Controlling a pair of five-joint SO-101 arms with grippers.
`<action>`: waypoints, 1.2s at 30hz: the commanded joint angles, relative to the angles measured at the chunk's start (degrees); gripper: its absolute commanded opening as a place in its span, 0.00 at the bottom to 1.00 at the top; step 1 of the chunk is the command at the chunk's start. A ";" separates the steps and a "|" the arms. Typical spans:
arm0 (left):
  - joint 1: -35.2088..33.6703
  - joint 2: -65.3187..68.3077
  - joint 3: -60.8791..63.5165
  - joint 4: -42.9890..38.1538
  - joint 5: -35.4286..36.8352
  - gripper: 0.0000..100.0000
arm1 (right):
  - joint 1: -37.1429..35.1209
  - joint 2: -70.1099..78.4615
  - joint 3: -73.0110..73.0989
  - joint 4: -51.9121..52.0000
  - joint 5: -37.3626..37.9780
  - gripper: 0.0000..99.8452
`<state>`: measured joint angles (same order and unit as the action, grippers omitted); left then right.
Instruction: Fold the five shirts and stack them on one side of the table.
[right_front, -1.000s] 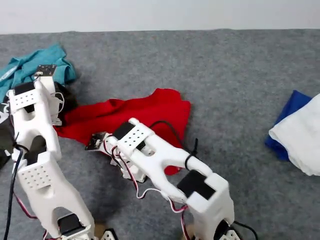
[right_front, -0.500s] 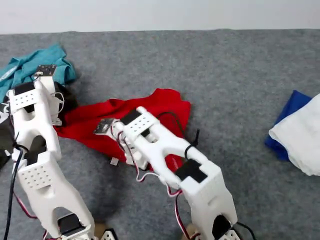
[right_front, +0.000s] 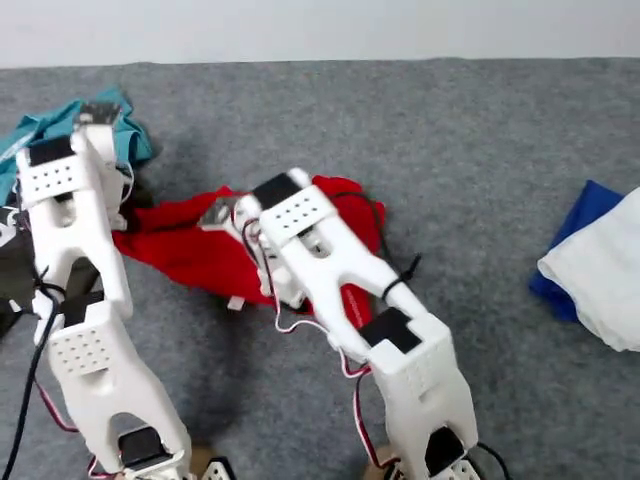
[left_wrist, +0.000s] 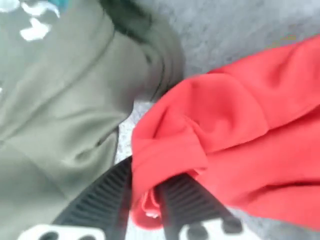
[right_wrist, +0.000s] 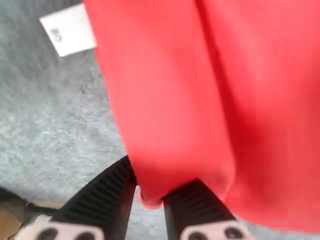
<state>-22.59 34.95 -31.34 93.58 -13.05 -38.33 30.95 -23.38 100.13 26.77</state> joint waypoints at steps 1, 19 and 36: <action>2.11 -4.13 -9.80 6.59 0.35 0.00 | 2.59 -9.45 -3.69 2.15 1.93 0.01; 16.00 -35.52 -10.86 6.86 0.44 0.00 | 27.03 -38.73 -3.69 2.24 2.11 0.01; 9.32 -47.82 6.37 6.86 -0.09 0.18 | 35.30 -41.80 -2.73 2.15 7.38 0.01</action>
<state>-12.66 -9.01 -27.74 99.38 -13.14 -3.60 -8.62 -24.18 100.40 33.01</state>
